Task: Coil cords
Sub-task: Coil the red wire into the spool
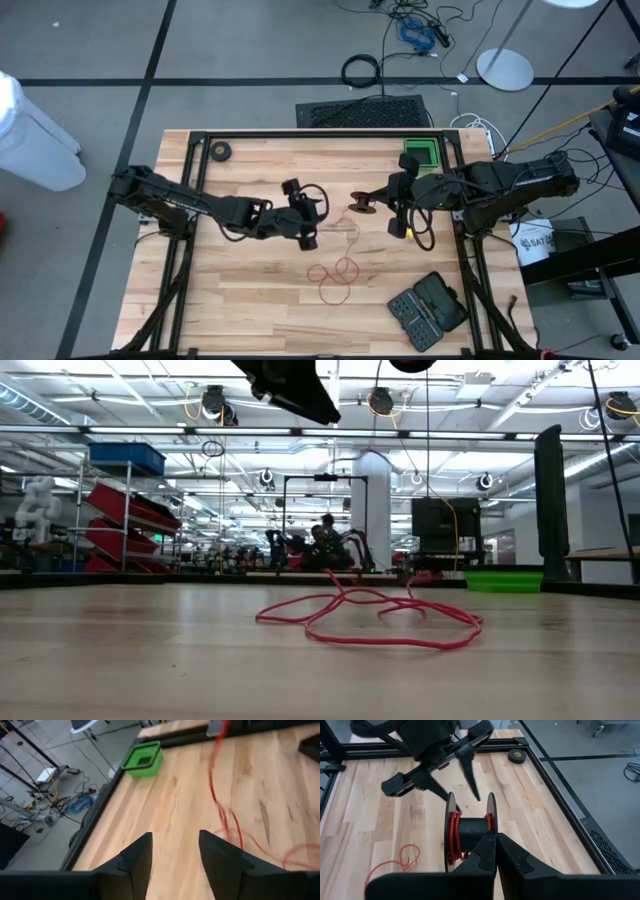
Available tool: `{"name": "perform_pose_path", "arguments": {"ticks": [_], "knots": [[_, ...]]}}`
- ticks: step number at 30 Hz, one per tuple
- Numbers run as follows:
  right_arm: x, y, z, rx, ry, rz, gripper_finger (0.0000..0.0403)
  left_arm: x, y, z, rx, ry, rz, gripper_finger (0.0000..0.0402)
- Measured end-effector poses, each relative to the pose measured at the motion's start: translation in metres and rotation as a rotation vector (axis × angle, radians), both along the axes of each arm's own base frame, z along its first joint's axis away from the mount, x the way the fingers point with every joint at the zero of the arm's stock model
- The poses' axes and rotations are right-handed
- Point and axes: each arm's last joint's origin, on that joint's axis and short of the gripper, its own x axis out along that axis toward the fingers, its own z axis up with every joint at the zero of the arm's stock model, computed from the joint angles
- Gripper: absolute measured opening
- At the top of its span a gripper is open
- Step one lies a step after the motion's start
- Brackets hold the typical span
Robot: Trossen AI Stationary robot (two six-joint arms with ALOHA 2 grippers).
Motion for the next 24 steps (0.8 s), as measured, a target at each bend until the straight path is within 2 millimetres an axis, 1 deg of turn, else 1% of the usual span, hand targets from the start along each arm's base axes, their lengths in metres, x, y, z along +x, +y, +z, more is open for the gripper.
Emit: {"name": "perform_pose_path", "arguments": {"ticks": [3,6,10,13,19,24], "knots": [[0.000,0.000,0.000,-0.001,0.000,0.000,0.0000,-0.002,-0.005,-0.002,-0.007,0.023,-0.007,0.0173],[0.000,0.000,0.000,-0.010,0.003,0.006,0.0000,-0.002,-0.009,0.000,0.000,-0.002,-0.003,0.0174],[0.000,0.000,0.000,-0.027,0.008,0.018,0.0000,0.002,-0.011,0.009,0.021,-0.107,0.029,0.0174],[0.000,0.000,0.000,-0.046,0.014,0.030,0.0000,0.006,-0.012,0.019,0.021,-0.211,0.018,0.0174],[0.000,0.000,0.000,-0.071,0.021,0.046,0.0000,0.012,-0.015,0.035,0.049,-0.346,-0.062,0.0174],[0.000,0.000,0.000,-0.096,0.030,0.068,0.0000,0.016,-0.012,0.042,0.059,-0.406,-0.181,0.0174]]}}
